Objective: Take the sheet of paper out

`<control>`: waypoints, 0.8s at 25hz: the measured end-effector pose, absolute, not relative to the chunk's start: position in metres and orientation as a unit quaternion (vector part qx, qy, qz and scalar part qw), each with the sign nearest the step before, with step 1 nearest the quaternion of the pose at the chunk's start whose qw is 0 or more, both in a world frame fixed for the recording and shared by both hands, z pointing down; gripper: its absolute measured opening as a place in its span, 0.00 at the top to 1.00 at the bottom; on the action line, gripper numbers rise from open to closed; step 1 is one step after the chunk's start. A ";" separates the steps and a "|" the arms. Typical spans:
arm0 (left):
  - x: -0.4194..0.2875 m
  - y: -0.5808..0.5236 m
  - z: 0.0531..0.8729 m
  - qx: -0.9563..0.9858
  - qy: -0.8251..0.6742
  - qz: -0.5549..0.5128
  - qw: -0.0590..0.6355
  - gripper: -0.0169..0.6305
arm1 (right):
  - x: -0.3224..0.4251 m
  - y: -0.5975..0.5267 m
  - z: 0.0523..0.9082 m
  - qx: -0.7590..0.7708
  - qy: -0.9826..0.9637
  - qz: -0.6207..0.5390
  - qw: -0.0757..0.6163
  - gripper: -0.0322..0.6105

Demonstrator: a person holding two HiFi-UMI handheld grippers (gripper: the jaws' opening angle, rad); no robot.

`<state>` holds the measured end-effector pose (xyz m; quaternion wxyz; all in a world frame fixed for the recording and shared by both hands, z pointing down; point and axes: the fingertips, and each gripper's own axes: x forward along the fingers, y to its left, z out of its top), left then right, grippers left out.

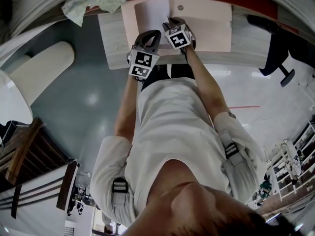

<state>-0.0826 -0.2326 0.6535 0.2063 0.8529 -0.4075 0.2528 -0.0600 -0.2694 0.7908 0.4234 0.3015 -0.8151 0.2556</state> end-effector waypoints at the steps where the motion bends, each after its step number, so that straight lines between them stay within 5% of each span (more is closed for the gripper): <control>1: -0.083 -0.233 0.654 0.852 -0.409 0.253 0.207 0.95 | -0.058 -0.271 0.791 0.308 -0.812 0.255 0.424 0.72; 6: -0.081 -0.233 0.654 0.852 -0.408 0.252 0.208 0.95 | -0.050 -0.279 0.793 0.326 -0.807 0.249 0.424 0.91; 20: -0.080 -0.235 0.651 0.854 -0.406 0.253 0.202 0.95 | -0.043 -0.277 0.794 0.339 -0.799 0.278 0.411 0.92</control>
